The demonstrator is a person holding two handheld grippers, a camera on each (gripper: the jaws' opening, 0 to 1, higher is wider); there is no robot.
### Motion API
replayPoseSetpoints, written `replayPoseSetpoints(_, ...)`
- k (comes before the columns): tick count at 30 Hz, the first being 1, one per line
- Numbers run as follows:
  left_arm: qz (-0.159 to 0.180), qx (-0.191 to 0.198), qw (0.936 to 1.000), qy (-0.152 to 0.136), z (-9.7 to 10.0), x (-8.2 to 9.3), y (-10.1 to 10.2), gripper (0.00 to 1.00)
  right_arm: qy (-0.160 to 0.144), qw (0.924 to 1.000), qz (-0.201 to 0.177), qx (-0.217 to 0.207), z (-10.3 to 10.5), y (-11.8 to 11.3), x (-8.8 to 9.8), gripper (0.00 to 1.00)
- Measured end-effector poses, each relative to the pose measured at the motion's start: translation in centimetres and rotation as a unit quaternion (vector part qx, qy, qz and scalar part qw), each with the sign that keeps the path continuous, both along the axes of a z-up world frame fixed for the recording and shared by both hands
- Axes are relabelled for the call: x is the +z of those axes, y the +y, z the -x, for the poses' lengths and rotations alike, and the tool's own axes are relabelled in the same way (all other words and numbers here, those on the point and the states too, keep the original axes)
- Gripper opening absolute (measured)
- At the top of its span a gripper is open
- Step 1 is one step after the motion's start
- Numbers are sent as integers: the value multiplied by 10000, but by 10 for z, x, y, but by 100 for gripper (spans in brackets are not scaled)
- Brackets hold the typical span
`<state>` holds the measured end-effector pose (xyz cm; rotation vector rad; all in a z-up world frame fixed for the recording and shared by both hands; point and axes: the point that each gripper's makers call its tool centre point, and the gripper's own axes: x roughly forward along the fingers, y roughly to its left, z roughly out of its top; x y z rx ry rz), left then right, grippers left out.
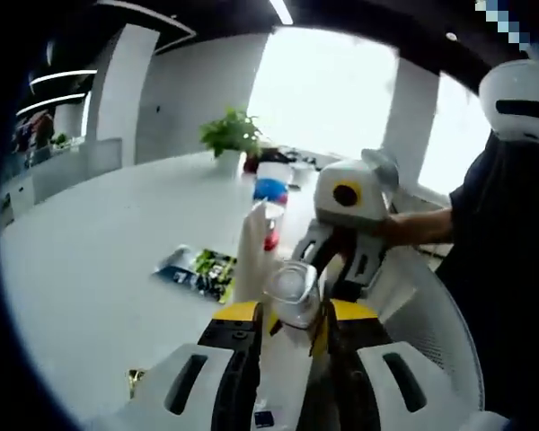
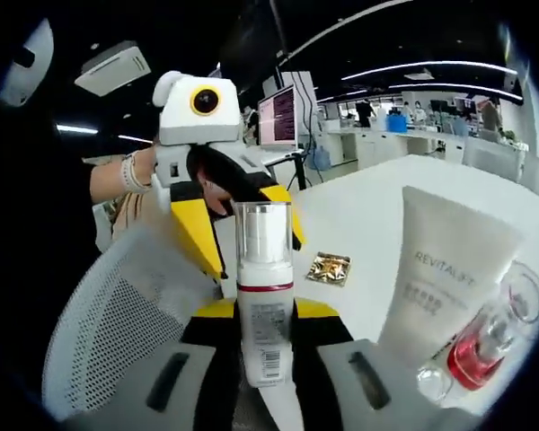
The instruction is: Arrange the skincare products in the storage area until every visible bottle or jar stands upright without overlapping.
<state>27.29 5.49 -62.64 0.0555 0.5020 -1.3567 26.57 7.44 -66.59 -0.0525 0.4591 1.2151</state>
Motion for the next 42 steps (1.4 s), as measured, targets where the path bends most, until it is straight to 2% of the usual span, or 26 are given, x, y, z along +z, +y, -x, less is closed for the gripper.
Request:
replayPoseSetpoints(2, 241, -14, 9996, 113, 2, 6, -5, 23, 80, 9999, -132, -11, 1, 2, 3, 19)
replayPoseSetpoints(6, 207, -24, 9998, 71, 1, 4, -11, 23, 170, 9993, -322, -60, 2, 3, 7, 19)
replayPoseSetpoints(18, 692, -49, 9970, 355, 4, 15, -22, 20, 475, 9955, -813, -95, 9, 0, 15, 20)
replayPoseSetpoints(20, 662, -49, 9971, 376, 4, 14, -24, 19, 433, 9962, -752, -103, 9, -1, 14, 20)
replayPoseSetpoints(21, 640, 8, 9964, 560, 4, 13, -24, 19, 429, 9964, -726, -123, 8, -2, 13, 20)
replayPoseSetpoints(24, 673, 32, 9962, 555, 3, 13, -26, 17, 545, 9955, -744, -205, 8, -3, 13, 22)
replayPoseSetpoints(27, 583, 13, 9972, 459, 5, 11, -28, 17, 543, 9965, -546, -312, 6, -6, 9, 23)
replayPoseSetpoints(30, 399, 18, 9983, 423, 4, 4, -29, 17, 509, 9976, -246, -390, 7, -10, 1, 37)
replayPoseSetpoints(31, 369, 25, 9985, 408, 4, 1, -28, 17, 423, 9983, -91, -390, 7, -12, -2, 37)
replayPoseSetpoints(33, 295, 127, 9988, 360, 1, -3, -26, 17, 452, 9984, -78, -330, 11, -13, -3, 32)
replayPoseSetpoints(36, 30, 239, 9995, 202, -4, -13, -23, 17, 430, 9983, 25, -386, 13, -20, -2, 34)
replayPoseSetpoints(38, -19, 278, 9994, 191, -6, -17, -23, 17, 370, 9984, 141, -406, 13, -24, -1, 33)
replayPoseSetpoints(42, -187, 411, 9990, 75, -12, -26, -21, 16, 359, 9977, 139, -557, 12, -34, 5, 31)
